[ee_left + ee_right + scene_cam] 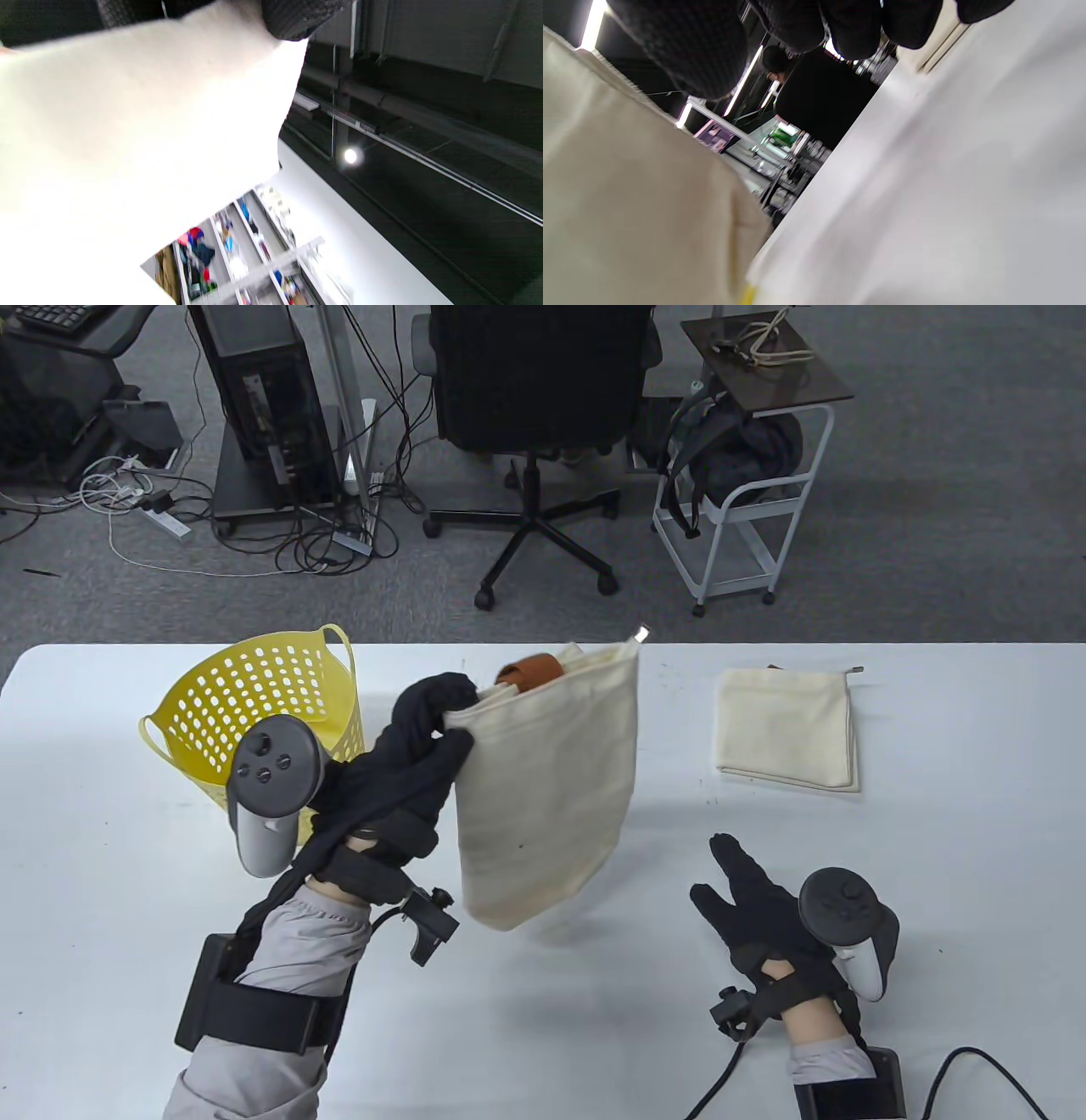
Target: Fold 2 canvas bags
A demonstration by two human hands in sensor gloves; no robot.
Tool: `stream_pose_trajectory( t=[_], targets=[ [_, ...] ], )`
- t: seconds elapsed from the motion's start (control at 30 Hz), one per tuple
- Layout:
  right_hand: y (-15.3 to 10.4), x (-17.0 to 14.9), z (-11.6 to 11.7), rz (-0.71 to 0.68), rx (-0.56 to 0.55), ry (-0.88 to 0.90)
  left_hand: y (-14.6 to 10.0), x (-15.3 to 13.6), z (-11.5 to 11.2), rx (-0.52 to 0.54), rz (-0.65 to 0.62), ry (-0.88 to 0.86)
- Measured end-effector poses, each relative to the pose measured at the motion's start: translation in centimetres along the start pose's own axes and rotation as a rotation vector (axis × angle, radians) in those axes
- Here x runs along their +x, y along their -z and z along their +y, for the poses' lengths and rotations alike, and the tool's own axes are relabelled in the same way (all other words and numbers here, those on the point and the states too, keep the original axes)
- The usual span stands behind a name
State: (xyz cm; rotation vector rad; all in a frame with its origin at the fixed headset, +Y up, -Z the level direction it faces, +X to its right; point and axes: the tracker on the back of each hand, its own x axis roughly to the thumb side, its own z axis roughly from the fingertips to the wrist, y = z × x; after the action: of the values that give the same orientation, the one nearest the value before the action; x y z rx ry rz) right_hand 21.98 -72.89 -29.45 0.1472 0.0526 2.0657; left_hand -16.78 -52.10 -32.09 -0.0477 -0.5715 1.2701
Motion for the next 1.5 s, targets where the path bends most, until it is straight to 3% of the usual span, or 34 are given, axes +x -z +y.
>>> stream_pose_trajectory(
  t=[0.2, 0.33, 0.53, 0.67, 0.8, 0.93, 1.1, 1.27, 1.33, 1.43, 1.5],
  targets=[
    [0.4, 0.6, 1.8, -0.077, 0.255, 0.133, 1.4, -2.8, -3.2, -0.181, 0.040, -0.195],
    [0.6, 0.9, 2.2, -0.120, 0.333, 0.168, 1.7, -4.3, -4.0, -0.185, 0.084, -0.318],
    [0.7, 1.5, 2.5, -0.184, 0.283, 0.252, 1.8, -6.9, -3.2, -0.068, 0.181, -0.318],
    [0.5, 2.1, 2.7, -0.223, 0.260, 0.301, 1.5, -9.1, -2.5, 0.061, 0.325, -0.230],
    [0.5, 2.3, 3.2, -0.235, 0.303, 0.393, 1.3, -11.2, -3.0, 0.104, 0.447, -0.199],
    [0.4, 2.6, 3.6, -0.240, 0.330, 0.407, 1.4, -12.1, -4.3, 0.062, 0.486, -0.145],
    [0.4, 2.2, 4.4, -0.183, 0.334, 0.443, 1.9, -10.9, -7.3, -0.027, 0.490, 0.124],
    [0.5, 1.8, 4.9, -0.140, 0.358, 0.476, 2.3, -9.7, -12.2, -0.350, 0.476, 0.224],
    [0.4, 1.9, 5.2, -0.133, 0.382, 0.491, 2.2, -9.3, -13.8, -0.413, 0.473, 0.300],
    [0.3, 2.0, 5.8, -0.131, 0.463, 0.482, 2.5, -8.6, -14.9, -0.380, 0.433, 0.499],
    [0.2, 1.9, 6.0, -0.128, 0.489, 0.501, 2.6, -8.5, -15.1, -0.391, 0.441, 0.531]
  ],
)
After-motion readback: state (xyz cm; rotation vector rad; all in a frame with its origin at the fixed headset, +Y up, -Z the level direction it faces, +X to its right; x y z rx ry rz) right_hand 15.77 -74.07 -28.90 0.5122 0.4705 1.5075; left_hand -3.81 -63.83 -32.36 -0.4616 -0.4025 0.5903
